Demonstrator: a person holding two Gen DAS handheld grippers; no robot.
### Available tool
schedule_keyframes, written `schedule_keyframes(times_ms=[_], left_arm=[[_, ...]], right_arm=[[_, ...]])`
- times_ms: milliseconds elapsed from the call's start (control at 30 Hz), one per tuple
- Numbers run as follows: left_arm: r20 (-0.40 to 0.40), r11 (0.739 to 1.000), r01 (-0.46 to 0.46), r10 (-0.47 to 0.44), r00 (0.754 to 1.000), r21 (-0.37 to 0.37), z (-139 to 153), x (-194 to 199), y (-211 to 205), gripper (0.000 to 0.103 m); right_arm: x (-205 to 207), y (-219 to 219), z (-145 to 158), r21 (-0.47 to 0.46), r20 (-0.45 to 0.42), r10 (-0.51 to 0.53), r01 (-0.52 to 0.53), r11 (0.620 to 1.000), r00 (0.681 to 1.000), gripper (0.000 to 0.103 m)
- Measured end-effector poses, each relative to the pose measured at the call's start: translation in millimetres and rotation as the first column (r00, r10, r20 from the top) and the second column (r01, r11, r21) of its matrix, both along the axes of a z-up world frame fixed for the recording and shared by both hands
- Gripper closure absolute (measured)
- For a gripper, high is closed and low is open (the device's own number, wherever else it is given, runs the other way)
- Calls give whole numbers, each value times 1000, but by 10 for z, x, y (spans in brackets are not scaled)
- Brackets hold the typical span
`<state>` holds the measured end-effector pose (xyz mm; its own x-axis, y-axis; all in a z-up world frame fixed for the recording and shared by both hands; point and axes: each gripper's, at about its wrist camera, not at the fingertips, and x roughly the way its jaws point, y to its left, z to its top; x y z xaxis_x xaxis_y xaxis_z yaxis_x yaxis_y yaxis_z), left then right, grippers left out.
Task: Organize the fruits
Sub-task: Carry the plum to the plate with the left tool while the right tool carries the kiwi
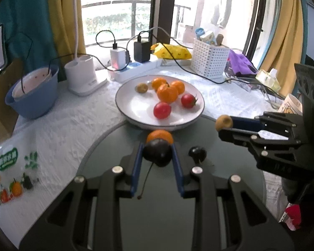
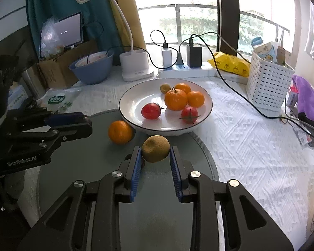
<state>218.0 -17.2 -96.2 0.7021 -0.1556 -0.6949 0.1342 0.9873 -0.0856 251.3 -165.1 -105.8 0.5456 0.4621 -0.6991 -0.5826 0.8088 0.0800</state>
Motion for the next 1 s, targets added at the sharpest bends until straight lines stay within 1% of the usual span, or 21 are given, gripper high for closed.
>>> schedule_keyframes(times_ms=[133, 533, 733, 800, 1000], left_arm=[[14, 1000, 2, -2, 1000, 0, 48, 47, 24, 74], [14, 1000, 18, -18, 1000, -12, 47, 270, 67, 74], [6, 1000, 24, -24, 1000, -10, 17, 441, 85, 74], [0, 999, 27, -27, 1000, -22, 4, 502, 105, 74], [-18, 1000, 3, -4, 1000, -24, -59, 703, 129, 74]], right_arm=[[30, 23, 34, 5, 6, 0, 0, 1000, 1000, 73], [195, 40, 53, 2, 4, -6, 6, 1000, 1000, 73], [339, 47, 42, 7, -1, -12, 12, 1000, 1000, 73], [383, 43, 33, 18, -3, -16, 16, 1000, 1000, 73], [508, 36, -33, 39, -24, -10, 11, 999, 1000, 73]])
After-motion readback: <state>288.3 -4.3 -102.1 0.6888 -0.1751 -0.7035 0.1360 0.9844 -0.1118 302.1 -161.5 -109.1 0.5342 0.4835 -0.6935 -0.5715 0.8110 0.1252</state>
